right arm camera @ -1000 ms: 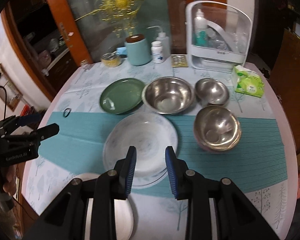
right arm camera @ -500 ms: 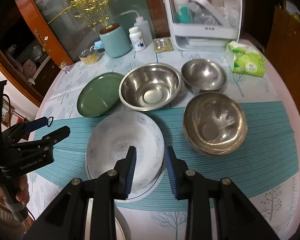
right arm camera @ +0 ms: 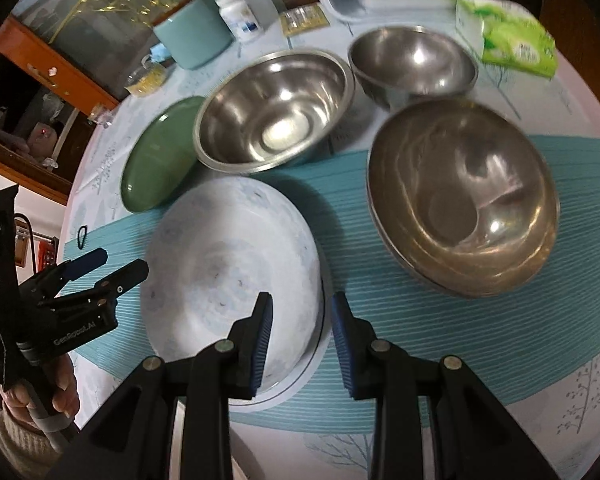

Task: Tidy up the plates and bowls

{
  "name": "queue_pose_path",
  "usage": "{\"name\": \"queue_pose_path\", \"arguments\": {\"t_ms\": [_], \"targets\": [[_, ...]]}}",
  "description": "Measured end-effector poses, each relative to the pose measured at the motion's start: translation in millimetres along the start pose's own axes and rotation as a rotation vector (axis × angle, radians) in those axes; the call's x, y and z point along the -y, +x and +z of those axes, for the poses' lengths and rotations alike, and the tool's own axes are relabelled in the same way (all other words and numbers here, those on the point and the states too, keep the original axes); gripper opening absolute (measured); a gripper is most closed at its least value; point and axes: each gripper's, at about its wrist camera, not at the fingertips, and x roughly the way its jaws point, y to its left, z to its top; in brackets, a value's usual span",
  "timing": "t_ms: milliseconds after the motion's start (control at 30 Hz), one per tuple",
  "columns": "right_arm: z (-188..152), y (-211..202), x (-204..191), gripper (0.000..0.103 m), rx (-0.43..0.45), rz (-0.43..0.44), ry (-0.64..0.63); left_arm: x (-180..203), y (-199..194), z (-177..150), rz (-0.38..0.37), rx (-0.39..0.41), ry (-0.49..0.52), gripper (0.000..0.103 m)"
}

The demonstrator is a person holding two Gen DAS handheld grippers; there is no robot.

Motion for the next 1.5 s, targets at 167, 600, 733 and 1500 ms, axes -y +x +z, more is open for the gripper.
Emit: {"name": "queue_pose_path", "arguments": {"t_ms": [167, 600, 733, 1500], "targets": [[7.2, 17.4, 9.2, 0.03, -0.047, -0.012, 0.02, -3.2, 17.1, -1.7, -0.08, -0.078, -0.027, 0.055], [19.3, 34.1, 17.0, 0.009, -0.162, 0.049, 0.036, -14.0, 27.8, -9.7, -0.241, -0.187, -0.071, 0.012], [20.6, 34.1, 12.4, 0.006, -0.166, 0.04, 0.019, -11.2, 22.8, -9.4, -0.237, -0.189, -0.031, 0.009], [24.9, 36.2, 23.9, 0.005, -0.198, 0.106, 0.05, -11.9, 34.3, 2.7, -0.296, -0.233, -0.021, 0.008]]}}
